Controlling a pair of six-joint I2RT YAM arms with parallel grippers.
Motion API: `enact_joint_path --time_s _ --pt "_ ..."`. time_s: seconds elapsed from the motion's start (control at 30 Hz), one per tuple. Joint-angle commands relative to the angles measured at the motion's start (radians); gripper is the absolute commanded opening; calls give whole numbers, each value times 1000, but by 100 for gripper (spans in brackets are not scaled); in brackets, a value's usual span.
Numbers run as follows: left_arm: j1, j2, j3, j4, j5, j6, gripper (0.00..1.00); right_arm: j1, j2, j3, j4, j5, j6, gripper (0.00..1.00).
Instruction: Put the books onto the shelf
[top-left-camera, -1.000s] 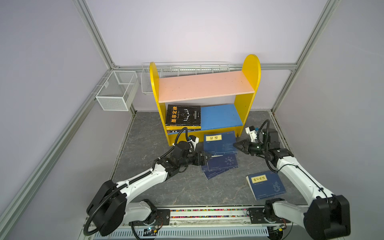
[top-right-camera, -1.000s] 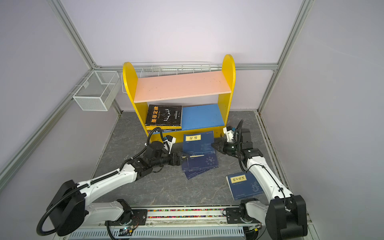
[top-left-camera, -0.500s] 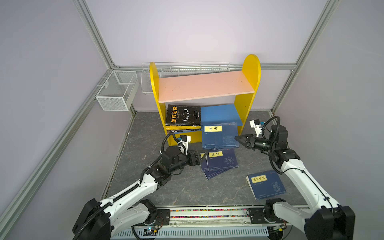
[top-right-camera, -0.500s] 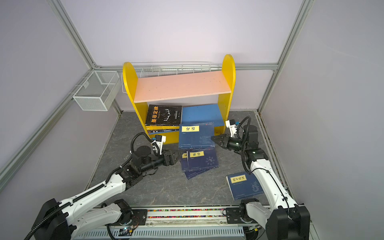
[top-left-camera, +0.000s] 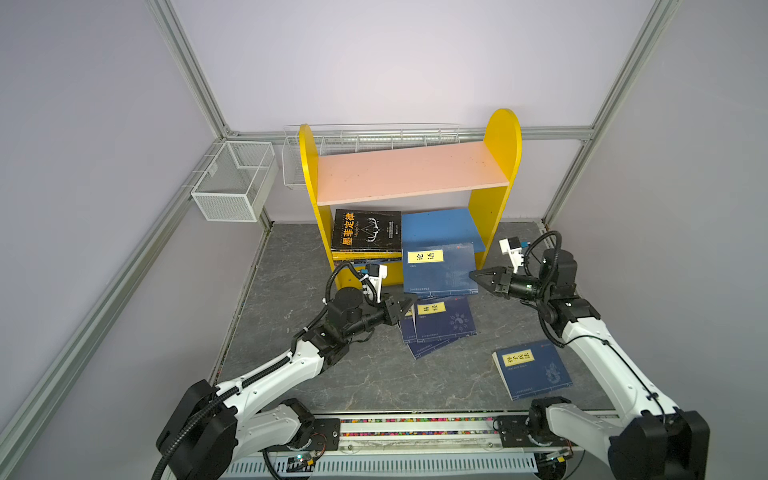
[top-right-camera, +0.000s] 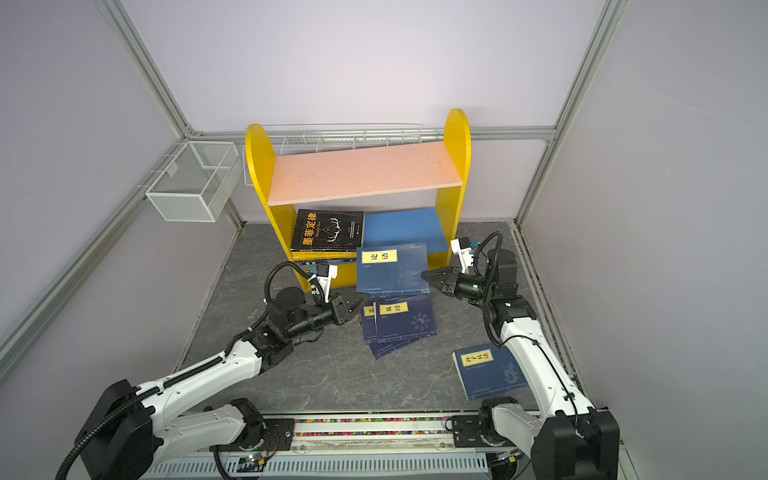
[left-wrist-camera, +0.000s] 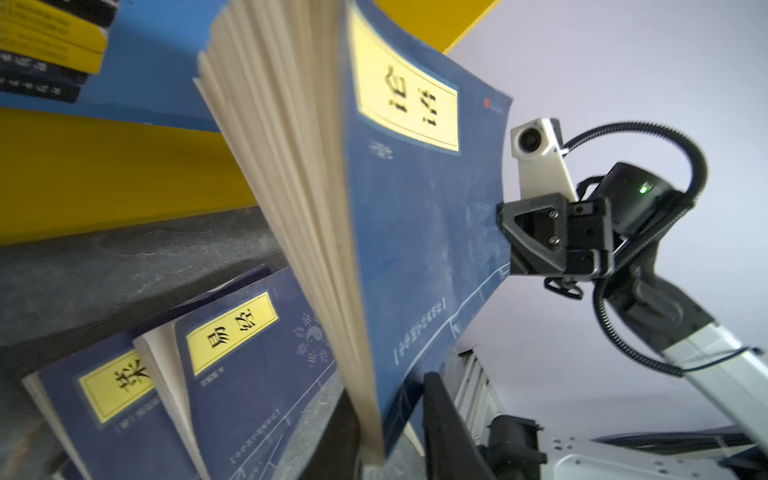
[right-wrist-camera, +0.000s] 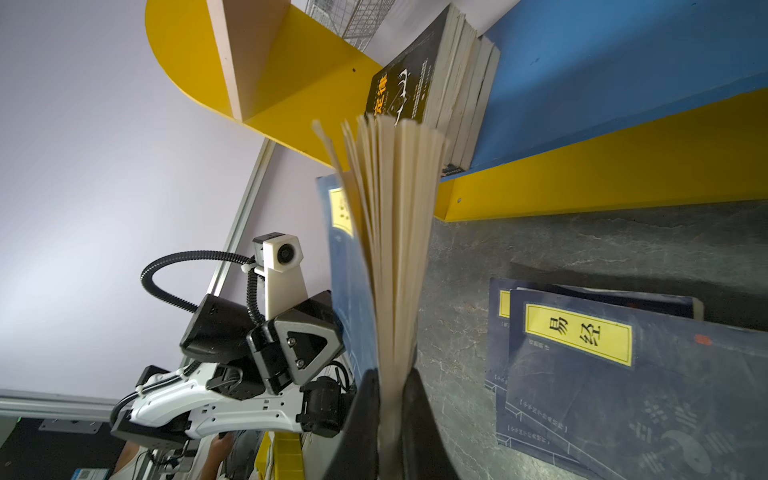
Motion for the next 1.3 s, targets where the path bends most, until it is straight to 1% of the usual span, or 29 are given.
enact_joint_path --time_s 0.0,0.07,0.2,0.27,0.3,0.33,0.4,0.43,0.47,0.5,0.57,0.6,0.7,0.83,1.0,1.13,1.27 --pt "3 1 33 49 -15 -9 8 14 8 22 -8 -40 -19 6" --pt "3 -6 38 37 -23 -7 0 14 18 20 -17 -31 -24 6" --pt "3 -4 49 29 -28 -9 0 14 34 27 -52 6 -43 6" --pt "3 8 53 51 -29 -18 0 14 37 29 -69 35 -56 7" --pt "4 19 59 64 -28 -24 0 13 36 44 -93 68 -63 13" --pt "4 30 65 80 -31 -30 0 13 37 67 -127 108 -70 22" --pt "3 62 85 122 -40 -38 0 7 30 88 -220 235 -94 50" --pt "3 75 104 116 -52 -39 0 3 26 93 -258 299 -96 57" --pt "4 90 128 110 -68 -35 0 -5 25 99 -311 370 -96 61" --pt "3 112 153 108 -79 -30 0 -14 27 102 -355 420 -100 62" --pt "2 151 207 102 -106 -30 0 -35 33 98 -404 476 -99 63" --pt "0 178 236 92 -128 -34 0 -47 36 87 -413 484 -96 63" --pt "-21 262 338 71 -150 -14 0 -67 36 57 -406 467 -88 63" --pt "-72 389 517 -73 -207 37 0 -70 19 45 -414 468 -94 63" --pt "-98 544 711 -247 -290 42 0 -70 -4 46 -428 472 -102 64" --pt "-99 609 804 -339 -318 60 0 -69 -11 43 -427 460 -101 64" --pt "-98 632 840 -364 -329 82 0 -69 -13 42 -428 455 -105 64"
